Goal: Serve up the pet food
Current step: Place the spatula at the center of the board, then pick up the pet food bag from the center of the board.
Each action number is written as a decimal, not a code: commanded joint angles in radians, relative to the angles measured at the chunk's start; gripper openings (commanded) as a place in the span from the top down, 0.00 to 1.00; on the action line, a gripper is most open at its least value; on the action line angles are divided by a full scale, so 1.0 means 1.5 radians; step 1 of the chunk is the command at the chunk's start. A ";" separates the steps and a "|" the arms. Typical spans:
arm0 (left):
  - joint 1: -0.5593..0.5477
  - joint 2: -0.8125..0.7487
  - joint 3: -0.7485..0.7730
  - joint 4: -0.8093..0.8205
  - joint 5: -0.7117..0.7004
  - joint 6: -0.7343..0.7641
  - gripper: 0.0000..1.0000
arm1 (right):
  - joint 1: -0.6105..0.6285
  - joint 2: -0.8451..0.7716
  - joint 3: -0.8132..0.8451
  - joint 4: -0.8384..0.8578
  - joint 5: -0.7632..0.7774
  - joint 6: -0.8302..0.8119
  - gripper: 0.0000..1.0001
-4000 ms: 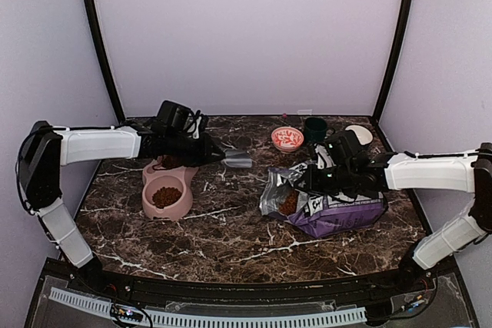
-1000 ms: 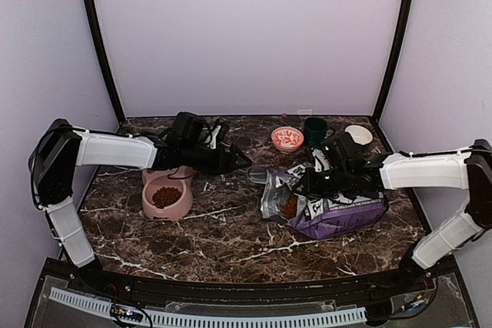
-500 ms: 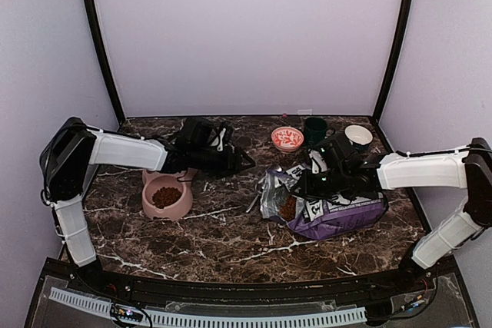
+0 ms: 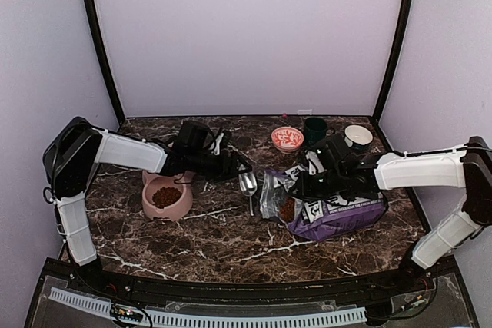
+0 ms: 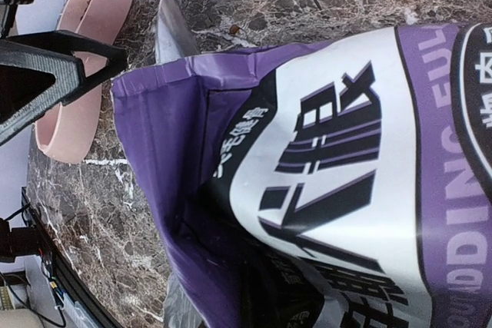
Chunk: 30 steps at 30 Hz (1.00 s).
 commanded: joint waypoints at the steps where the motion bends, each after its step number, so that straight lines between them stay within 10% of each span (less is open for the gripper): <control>1: -0.004 -0.023 0.034 -0.021 0.017 -0.039 0.32 | 0.023 0.025 0.018 -0.003 -0.001 -0.013 1.00; 14: -0.021 0.038 0.057 0.064 0.053 -0.134 0.34 | 0.069 0.039 0.038 -0.013 0.013 -0.031 0.98; 30: -0.020 0.081 0.090 0.052 0.070 -0.118 0.34 | 0.097 -0.021 0.037 -0.030 0.052 -0.093 0.29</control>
